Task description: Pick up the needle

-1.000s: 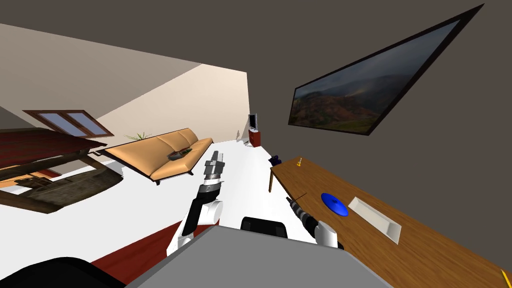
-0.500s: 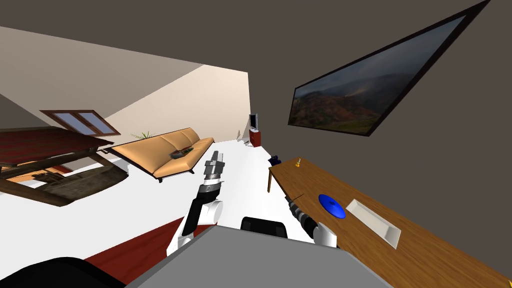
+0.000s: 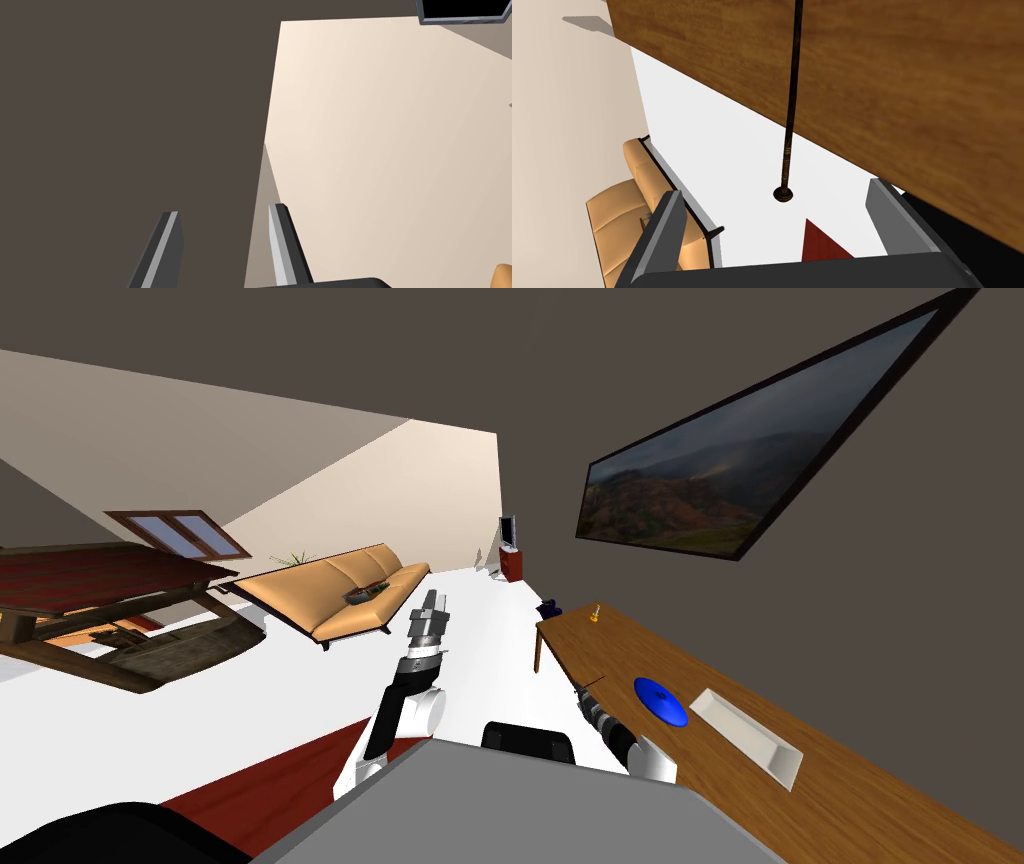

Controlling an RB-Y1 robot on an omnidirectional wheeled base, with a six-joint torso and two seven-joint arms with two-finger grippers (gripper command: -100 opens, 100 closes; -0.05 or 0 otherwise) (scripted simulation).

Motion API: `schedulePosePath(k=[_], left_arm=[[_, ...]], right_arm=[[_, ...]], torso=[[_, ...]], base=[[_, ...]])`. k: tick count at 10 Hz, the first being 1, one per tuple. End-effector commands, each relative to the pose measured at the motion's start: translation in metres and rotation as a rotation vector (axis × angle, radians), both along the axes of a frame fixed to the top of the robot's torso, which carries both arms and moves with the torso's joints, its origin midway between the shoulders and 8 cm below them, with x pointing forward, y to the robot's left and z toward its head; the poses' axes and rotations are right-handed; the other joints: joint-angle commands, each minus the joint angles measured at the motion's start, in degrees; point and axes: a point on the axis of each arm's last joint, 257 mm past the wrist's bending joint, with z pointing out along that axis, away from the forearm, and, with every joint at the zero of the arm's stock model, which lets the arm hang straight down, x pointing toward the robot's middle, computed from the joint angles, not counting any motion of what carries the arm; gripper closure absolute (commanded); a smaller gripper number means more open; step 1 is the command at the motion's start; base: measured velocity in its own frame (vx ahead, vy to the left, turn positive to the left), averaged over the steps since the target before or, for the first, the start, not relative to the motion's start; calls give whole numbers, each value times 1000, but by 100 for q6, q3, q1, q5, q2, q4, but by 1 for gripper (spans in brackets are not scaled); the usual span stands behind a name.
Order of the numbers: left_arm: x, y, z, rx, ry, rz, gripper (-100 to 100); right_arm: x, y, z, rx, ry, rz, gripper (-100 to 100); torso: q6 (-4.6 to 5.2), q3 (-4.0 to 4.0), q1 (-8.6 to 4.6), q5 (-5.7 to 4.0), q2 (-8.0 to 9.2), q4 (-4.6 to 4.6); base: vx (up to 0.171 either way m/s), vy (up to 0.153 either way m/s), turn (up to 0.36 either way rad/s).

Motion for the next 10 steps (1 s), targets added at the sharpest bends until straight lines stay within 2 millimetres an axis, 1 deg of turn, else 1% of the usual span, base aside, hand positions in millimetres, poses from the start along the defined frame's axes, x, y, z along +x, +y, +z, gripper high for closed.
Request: schedulePosePath(k=[1,2,4,5,6,7,8,10], left_arm=[[0,0,0,0,0,0,0],[0,0,0,0,0,0,0],[0,0,0,0,0,0,0],[0,0,0,0,0,0,0],[0,0,0,0,0,0,0],[0,0,0,0,0,0,0],[0,0,0,0,0,0,0],[0,0,0,0,0,0,0]], right_arm=[[0,0,0,0,0,0,0],[-9,11,-5,0,0,6,-100],[-17,23,-9,0,-1,11,-100],[-17,23,-9,0,-1,11,-100],[-22,28,-11,0,-1,14,-100],[-20,25,-10,1,0,12,-100],[-20,25,-10,-1,-1,13,100],[-20,26,-10,0,0,13,100]], torso=[[0,0,0,0,0,0],[0,0,7,2,0,0],[0,-18,2,1,-33,-7],[0,-24,2,1,-43,-9],[-1,-22,2,1,-37,-8],[0,-17,4,1,-29,-6],[-1,-10,8,2,-16,-4],[-2,-2,9,3,-5,2]], base=[[0,0,0],[58,-18,-38],[116,-28,-31],[92,-22,-8],[66,-17,-15],[28,-6,-2],[5,-1,1],[0,0,0]])
